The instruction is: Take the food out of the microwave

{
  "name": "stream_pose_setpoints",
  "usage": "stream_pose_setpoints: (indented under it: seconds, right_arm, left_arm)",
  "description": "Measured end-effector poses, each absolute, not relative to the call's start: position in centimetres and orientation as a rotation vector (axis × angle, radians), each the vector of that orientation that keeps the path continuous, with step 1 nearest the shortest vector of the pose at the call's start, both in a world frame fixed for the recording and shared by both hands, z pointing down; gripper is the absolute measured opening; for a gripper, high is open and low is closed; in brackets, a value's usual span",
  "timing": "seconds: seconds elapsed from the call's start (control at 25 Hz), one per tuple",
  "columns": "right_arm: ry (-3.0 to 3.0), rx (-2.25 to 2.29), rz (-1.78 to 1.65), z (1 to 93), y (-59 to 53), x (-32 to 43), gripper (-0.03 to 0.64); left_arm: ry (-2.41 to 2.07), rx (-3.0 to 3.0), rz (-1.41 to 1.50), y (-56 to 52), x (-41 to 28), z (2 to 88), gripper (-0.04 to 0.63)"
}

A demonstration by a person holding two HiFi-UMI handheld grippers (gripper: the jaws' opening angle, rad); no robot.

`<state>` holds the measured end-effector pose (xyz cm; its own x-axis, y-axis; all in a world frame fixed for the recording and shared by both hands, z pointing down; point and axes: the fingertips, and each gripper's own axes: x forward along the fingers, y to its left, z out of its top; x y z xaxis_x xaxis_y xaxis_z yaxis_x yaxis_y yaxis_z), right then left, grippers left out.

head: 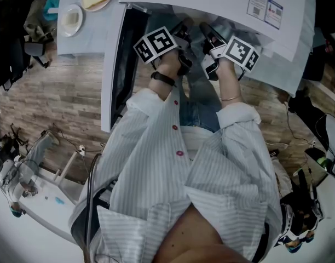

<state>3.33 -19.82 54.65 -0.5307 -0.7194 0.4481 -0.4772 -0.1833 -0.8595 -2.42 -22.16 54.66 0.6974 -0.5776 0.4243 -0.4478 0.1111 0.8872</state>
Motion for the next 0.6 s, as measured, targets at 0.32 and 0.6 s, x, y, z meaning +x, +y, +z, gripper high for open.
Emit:
stream_pose_setpoints:
  seconds: [0.32, 0.6]
  right_arm:
    - [1.875, -1.374, -1.804, 54.4, -18.5, 2.8, 0.063]
    - [1.907, -1.338, -1.816, 54.2, -17.1, 2.4, 0.063]
  left_arm:
    - [-0.878, 1.493, -0.144, -20.7, -3.0, 54.4, 0.052]
    - [-0.906, 1.482, -0.177, -19.1, -3.6, 54.2, 0.049]
